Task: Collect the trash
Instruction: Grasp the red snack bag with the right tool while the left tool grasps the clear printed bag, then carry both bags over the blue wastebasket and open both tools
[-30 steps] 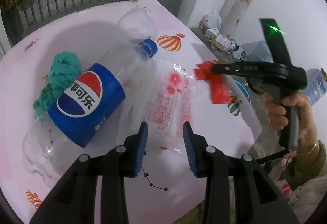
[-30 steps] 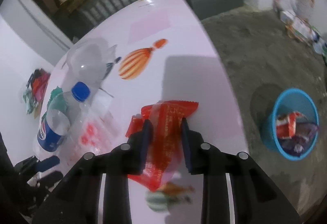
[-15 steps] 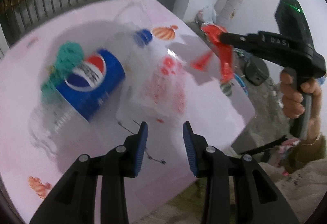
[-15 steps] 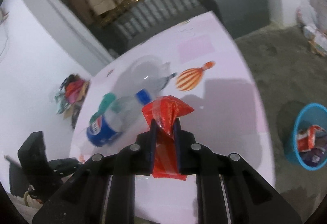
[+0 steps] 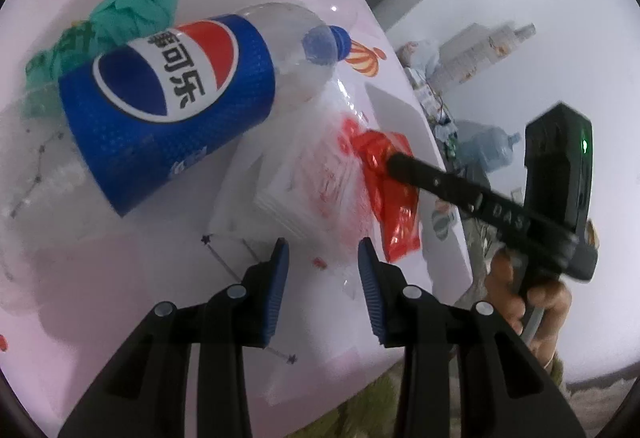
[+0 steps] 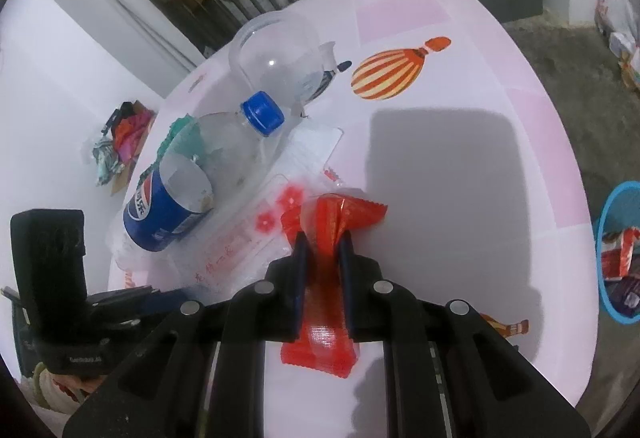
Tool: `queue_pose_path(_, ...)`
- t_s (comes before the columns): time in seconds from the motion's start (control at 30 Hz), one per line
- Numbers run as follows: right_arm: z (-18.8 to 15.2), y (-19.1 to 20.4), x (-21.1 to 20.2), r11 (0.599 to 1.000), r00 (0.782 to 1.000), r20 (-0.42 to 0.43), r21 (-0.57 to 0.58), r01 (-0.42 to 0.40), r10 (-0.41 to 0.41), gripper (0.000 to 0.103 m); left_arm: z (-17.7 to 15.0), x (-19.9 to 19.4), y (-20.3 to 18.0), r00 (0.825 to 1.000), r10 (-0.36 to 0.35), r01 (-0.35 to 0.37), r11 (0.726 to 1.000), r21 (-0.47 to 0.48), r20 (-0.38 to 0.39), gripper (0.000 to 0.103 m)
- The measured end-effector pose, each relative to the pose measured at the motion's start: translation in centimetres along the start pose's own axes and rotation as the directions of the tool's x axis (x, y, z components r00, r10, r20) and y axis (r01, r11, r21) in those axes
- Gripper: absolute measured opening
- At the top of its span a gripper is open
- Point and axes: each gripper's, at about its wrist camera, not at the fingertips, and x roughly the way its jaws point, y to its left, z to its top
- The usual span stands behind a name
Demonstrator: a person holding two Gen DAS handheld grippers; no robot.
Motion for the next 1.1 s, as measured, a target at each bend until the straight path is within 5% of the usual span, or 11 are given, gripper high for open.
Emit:
queue_pose_path(0.1, 0.0, -0.1, -0.1, 1.0, 1.0, 0.001, -0.004, 0.0, 0.0, 0.014, 0.2, 0.3, -0.3, 0.999, 0.018, -0.017, 1.0, -0.022, 0.04, 0.033)
queue_pose_path(0.2, -0.1, -0.1, -0.3, 1.0, 1.0, 0.011, 0.0, -0.012, 0.012, 0.014, 0.4, 0.8, -1.0, 0.997, 0.057, -0.057, 0.998, -0.004, 0.053, 0.018)
queue_pose_path(0.37, -0.7, -0.3, -1.5, 1.0, 0.999, 0.046, 0.008, -0.029, 0.028, 0.013, 0.1, 0.7, -1.4, 0.996, 0.045, -0.046, 0.999, 0.012, 0.083, 0.009)
queue_pose_path(0.6, -1.0, -1.1, -6.0, 0.995, 0.983, 0.169, 0.053, -0.079, 0.069, 0.013, 0.1, -1.6, -3.2, 0.984, 0.05, -0.065, 0.994, 0.083, 0.171, 0.005)
queue_pose_path(0.87, -1.0, -4.0, -13.9, 0.99, 0.919, 0.394, 0.115, -0.08, 0.028, 0.013, 1.5, -3.9, -10.1, 0.965, 0.004, -0.082, 0.953, 0.291, 0.261, 0.005)
queue_pose_path(1.1, -3.1, -11.0, -20.3, 0.948, 0.83, 0.533, 0.318, -0.012, -0.168, 0.013, 5.2, -0.5, -18.0, 0.974, -0.054, -0.057, 0.881, 0.47, 0.219, 0.005)
